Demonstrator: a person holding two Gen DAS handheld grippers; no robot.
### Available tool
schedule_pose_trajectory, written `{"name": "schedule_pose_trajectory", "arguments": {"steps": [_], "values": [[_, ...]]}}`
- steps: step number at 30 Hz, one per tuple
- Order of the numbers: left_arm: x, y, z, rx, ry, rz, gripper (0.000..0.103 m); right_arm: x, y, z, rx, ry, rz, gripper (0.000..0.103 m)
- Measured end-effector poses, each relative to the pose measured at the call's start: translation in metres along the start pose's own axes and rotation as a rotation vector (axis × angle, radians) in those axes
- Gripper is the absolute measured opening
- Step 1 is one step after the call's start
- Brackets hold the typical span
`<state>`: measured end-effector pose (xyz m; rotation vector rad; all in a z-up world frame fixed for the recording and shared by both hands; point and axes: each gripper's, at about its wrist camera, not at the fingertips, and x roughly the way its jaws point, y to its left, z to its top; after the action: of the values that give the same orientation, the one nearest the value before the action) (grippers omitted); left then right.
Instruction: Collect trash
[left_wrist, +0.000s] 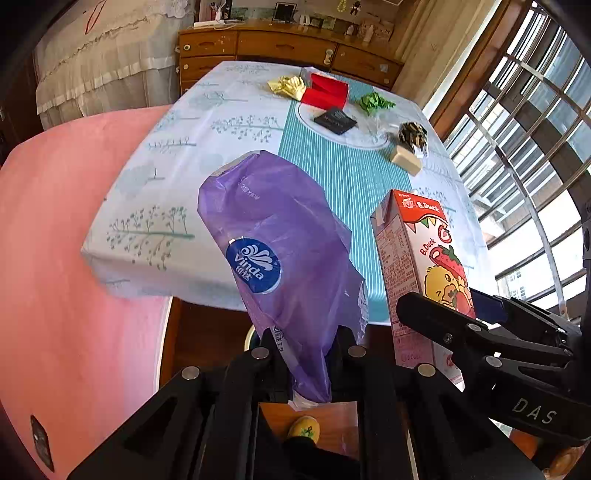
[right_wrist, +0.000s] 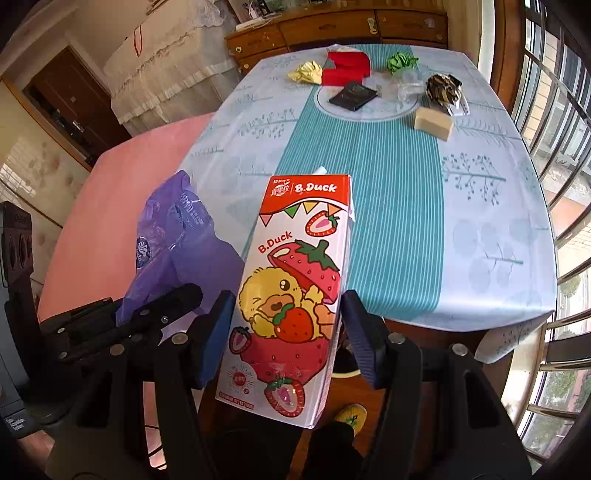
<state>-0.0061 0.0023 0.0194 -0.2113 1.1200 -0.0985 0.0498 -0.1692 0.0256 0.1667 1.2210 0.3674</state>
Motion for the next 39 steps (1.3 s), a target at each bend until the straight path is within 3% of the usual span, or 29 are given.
{"name": "schedule_pose_trajectory", "arguments": {"steps": [4, 9, 16, 26, 30, 34, 36, 39], "values": [[0.012, 0.001, -0.030, 0.006, 0.034, -0.009, 0.010, 0.013, 0.001, -0.031, -0.002, 0.048, -0.025, 0.056], [0.055, 0.018, -0.057, 0.011, 0.085, -0.017, 0.010, 0.052, 0.000, -0.069, -0.008, 0.119, -0.059, 0.056], [0.142, 0.054, -0.098, -0.015, 0.154, -0.030, 0.010, 0.149, -0.016, -0.122, 0.008, 0.255, -0.121, 0.056], [0.286, 0.088, -0.155, 0.074, 0.218, -0.028, 0.010, 0.304, -0.061, -0.175, -0.002, 0.287, -0.238, 0.056], [0.340, 0.094, -0.175, 0.099, 0.263, -0.029, 0.010, 0.350, -0.076, -0.194, -0.013, 0.308, -0.273, 0.056], [0.368, 0.092, -0.187, 0.130, 0.271, -0.050, 0.011, 0.379, -0.088, -0.200, 0.027, 0.323, -0.281, 0.057], [0.377, 0.092, -0.191, 0.144, 0.271, -0.055, 0.013, 0.390, -0.096, -0.203, 0.059, 0.340, -0.265, 0.057], [0.387, 0.101, -0.190, 0.130, 0.263, -0.052, 0.033, 0.400, -0.117, -0.209, 0.141, 0.365, -0.226, 0.057]]}}
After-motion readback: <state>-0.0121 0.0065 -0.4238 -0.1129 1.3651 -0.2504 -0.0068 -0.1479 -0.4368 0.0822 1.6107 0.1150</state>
